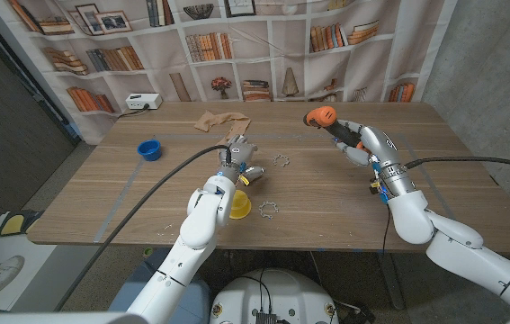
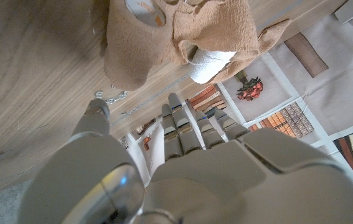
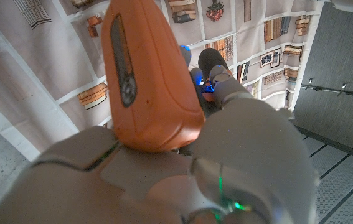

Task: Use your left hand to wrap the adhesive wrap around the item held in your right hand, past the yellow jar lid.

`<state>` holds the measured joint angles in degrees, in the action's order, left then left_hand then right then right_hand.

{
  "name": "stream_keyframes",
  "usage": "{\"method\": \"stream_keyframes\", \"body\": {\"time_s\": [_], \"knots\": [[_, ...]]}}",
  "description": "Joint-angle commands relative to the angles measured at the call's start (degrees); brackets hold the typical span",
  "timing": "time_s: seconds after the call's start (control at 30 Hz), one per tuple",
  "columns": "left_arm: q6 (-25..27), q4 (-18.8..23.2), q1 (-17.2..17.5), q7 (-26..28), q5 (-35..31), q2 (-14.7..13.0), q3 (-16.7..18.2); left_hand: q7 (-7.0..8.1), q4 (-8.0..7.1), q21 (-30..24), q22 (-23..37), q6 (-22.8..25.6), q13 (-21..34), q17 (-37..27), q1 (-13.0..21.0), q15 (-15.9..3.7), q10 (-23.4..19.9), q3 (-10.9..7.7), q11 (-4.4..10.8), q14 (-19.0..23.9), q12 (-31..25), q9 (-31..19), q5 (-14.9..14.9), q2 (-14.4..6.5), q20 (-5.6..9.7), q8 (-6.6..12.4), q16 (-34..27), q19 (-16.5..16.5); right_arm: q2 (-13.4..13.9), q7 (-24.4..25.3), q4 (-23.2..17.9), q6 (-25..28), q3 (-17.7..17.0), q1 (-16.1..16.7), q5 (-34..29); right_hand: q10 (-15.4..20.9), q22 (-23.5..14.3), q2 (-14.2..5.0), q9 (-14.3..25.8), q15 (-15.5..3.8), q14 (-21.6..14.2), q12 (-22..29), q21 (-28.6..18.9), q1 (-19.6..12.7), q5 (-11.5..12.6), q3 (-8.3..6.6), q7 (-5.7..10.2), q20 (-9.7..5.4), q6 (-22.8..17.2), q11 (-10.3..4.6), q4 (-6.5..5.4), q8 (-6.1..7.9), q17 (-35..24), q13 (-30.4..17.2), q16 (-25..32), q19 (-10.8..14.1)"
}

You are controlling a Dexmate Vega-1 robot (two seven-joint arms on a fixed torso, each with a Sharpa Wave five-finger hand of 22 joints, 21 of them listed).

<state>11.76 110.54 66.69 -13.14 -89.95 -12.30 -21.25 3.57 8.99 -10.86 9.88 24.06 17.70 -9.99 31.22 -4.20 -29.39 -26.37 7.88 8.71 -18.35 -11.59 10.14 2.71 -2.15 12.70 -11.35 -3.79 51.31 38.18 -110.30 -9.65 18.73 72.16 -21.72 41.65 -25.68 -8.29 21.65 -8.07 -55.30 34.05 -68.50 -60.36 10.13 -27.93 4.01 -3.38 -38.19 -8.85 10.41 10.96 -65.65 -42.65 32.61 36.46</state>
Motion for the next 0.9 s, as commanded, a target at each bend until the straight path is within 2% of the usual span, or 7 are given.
{"method": "stream_keyframes", "body": {"time_s": [0.03, 0.8, 0.9], "knots": [[0.0, -0.1, 0.1, -0.9, 0.1, -0.5, -0.2, -0.19, -0.08, -0.1, 0.0, 0.6, 0.2, -0.2, 0.7, 0.18, -0.6, 0.12, 0.02, 0.5, 0.2, -0.1, 0.1, 0.1, -0.34, 0.27, -0.3, -0.4, -0.2, -0.2, -0.2, 0.3, 0.3, -0.2, -0.3, 0.5, 0.0, -2.44, 0.3, -4.89, -0.6, -0.3, -4.9, -0.3, 0.0, -7.21, 2.69, -8.63, -3.2, -0.19, -6.8, 0.24, -0.2, -0.3, -0.1, -0.4], [-0.2, -1.7, -0.4, -2.4, -0.1, -0.9, -0.7, 0.01, -0.19, 0.0, 0.0, 1.0, 0.5, -0.2, 0.9, 0.22, -0.7, 0.38, -0.27, 0.4, 0.5, -0.1, 0.1, 0.0, -0.39, 0.22, -0.2, -0.3, -0.1, -0.5, -1.0, 1.2, 0.5, 0.1, -0.3, 0.6, 1.2, -2.47, 0.3, -4.86, -0.8, -0.4, -6.0, -0.2, 0.0, -7.3, 2.64, -8.66, -3.3, -0.16, -6.72, 0.23, -0.2, -0.4, -0.1, -0.8], [-0.1, -2.1, -0.5, -2.5, -0.1, -0.9, -0.8, -0.08, -0.2, -0.1, 0.1, 1.0, 0.6, -0.2, 0.9, 0.2, -0.8, 0.41, 0.08, 0.4, 0.5, -0.2, 0.1, 0.0, -0.42, 0.2, -0.2, -0.2, -0.1, -0.6, -1.0, 1.2, 0.5, 0.1, -0.3, 0.6, 1.4, -2.47, 0.3, -4.87, -0.8, -0.4, -6.1, -0.2, 0.0, -7.33, 2.67, -8.66, -3.3, -0.18, -6.69, 0.23, -0.2, -0.4, -0.2, -0.8]]}}
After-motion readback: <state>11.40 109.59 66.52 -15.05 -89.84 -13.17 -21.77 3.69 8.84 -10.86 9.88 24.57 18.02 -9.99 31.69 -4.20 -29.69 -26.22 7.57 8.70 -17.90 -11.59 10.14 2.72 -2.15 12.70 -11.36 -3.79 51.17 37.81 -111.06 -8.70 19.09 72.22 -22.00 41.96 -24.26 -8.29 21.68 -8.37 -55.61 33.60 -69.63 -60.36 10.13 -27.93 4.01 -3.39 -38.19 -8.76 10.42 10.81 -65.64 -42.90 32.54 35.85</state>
